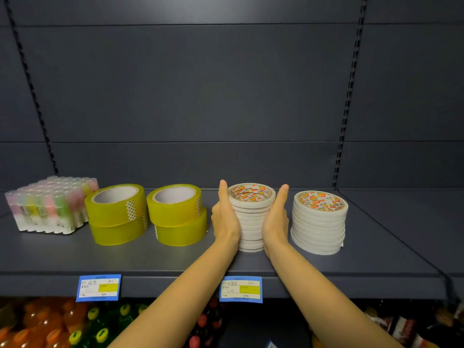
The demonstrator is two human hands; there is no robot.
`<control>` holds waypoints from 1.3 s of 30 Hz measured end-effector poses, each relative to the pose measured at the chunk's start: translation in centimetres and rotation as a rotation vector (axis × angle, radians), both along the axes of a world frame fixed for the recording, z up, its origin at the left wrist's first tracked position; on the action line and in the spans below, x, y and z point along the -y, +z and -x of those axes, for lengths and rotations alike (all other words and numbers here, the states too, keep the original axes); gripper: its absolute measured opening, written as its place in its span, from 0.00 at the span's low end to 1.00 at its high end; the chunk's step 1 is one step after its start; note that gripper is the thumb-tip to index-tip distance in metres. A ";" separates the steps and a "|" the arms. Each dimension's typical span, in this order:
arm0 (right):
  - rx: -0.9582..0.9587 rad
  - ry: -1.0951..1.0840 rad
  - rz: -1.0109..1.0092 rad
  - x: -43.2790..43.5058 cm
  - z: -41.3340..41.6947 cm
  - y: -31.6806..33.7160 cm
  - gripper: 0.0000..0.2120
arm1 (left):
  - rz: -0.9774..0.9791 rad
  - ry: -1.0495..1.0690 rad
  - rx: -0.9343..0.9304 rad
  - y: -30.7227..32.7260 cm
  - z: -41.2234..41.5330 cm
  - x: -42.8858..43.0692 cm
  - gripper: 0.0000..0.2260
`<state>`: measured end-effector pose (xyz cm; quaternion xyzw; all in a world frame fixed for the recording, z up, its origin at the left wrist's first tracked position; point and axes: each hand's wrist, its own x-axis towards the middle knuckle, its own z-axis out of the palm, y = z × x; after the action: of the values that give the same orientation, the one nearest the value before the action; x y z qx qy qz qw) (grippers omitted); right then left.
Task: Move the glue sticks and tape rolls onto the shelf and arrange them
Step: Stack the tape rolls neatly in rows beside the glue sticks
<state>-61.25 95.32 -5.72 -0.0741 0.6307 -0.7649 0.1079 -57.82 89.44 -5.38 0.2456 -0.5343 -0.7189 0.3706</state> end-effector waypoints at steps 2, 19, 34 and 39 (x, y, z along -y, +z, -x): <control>0.001 0.000 0.007 -0.1 0.1 0.0 0.36 | 0.003 -0.012 0.014 0.1 0.1 -0.1 0.28; -0.551 0.036 -0.029 -2.4 -2.2 -0.1 0.25 | 0.338 -0.070 0.007 2.3 -7.8 -0.7 0.07; -0.543 0.193 -0.067 6.3 -7.4 2.1 0.18 | 0.317 -0.124 0.193 -0.4 -13.4 10.5 0.26; -0.004 0.186 0.040 9.6 -5.1 1.2 0.26 | 0.178 -0.142 0.081 -0.9 -10.8 11.8 0.26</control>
<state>-56.14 85.71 -4.55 -0.1360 0.6060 -0.7638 0.1757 -47.05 77.63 -6.27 0.2019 -0.6267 -0.6825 0.3171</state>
